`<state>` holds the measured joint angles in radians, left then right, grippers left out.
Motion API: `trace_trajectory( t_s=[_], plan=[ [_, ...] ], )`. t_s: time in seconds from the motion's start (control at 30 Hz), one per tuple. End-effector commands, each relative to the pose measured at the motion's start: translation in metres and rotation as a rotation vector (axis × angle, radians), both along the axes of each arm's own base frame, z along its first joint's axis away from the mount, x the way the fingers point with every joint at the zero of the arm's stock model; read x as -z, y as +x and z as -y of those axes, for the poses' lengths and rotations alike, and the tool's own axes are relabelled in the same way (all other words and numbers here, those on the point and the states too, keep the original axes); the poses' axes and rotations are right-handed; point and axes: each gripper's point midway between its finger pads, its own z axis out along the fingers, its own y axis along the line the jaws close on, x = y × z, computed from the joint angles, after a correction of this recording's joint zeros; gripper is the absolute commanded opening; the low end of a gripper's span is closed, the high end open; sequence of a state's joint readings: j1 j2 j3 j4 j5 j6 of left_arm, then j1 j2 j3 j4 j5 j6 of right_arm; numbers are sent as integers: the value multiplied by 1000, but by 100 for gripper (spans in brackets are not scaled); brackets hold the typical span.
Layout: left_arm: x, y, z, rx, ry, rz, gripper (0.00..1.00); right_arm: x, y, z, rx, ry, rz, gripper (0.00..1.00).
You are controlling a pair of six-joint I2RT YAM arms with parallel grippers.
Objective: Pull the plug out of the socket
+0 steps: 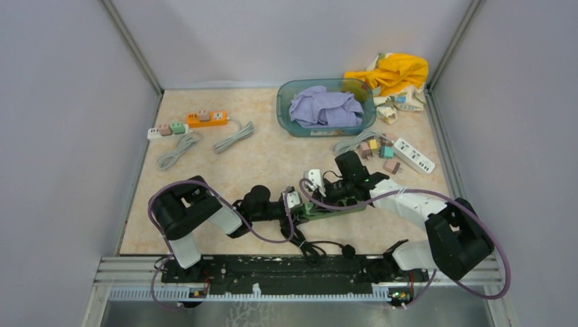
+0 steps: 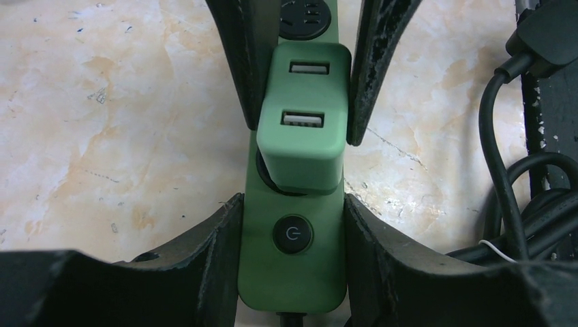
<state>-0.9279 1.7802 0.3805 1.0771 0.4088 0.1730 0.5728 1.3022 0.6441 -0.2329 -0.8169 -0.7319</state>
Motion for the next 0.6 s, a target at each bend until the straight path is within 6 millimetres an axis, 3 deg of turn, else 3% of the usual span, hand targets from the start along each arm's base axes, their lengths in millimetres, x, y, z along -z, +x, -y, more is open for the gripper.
trace_trajectory(
  t_s=[0.0, 0.1, 0.2, 0.37, 0.57],
  plan=[
    [38, -12, -21, -16, 130, -90, 1, -53, 23, -14, -62, 122, 181, 0],
    [37, -13, -20, -15, 128, -89, 1, -55, -3, -19, -183, 183, 145, 0],
    [37, -12, -20, -17, 128, -89, 1, -57, -12, -26, -208, 203, 145, 0],
    [37, -13, -22, -22, 125, -92, 1, -63, 2, -23, -166, 161, 156, 0],
    [39, -15, -24, -22, 128, -100, 1, -83, 29, 2, -46, 168, 210, 0]
  ],
)
